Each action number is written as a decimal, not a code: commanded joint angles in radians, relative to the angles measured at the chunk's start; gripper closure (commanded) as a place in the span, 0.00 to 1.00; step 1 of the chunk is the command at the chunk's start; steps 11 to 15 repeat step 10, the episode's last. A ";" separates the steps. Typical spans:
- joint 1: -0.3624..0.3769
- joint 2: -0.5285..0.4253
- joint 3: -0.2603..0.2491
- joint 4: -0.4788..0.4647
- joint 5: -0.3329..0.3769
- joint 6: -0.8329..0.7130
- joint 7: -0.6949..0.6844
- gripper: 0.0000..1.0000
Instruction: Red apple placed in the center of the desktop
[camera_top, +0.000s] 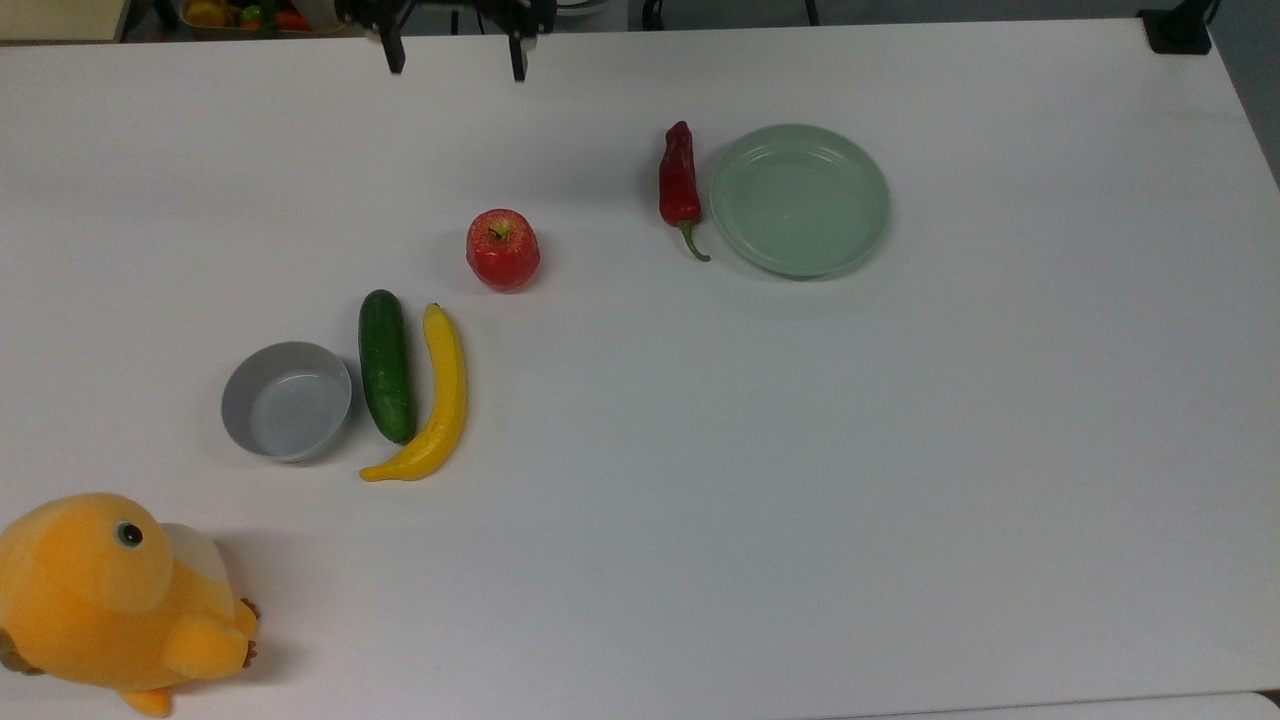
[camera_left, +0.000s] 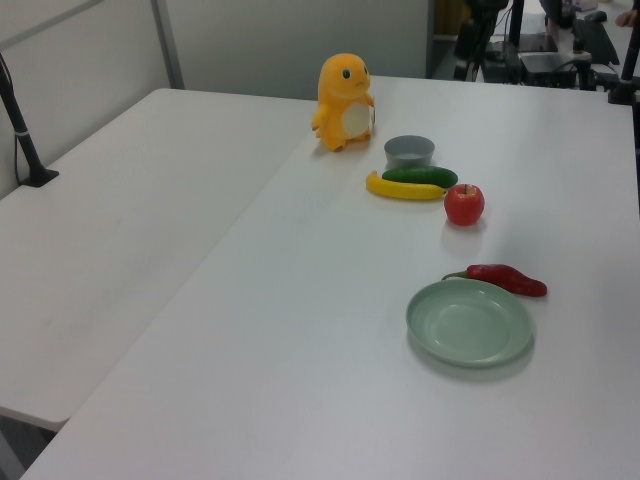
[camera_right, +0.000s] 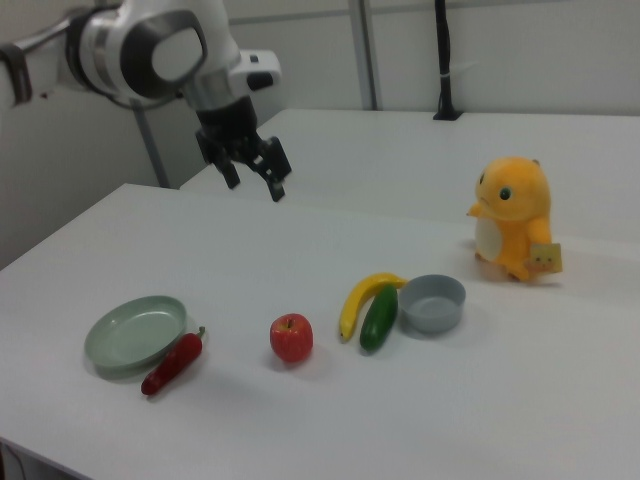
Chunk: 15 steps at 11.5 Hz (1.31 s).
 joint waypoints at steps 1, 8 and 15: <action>-0.012 -0.005 0.012 0.094 0.049 -0.181 0.089 0.00; -0.074 -0.005 0.068 0.077 0.048 -0.157 -0.177 0.00; -0.074 -0.007 0.068 0.074 0.045 -0.140 -0.173 0.00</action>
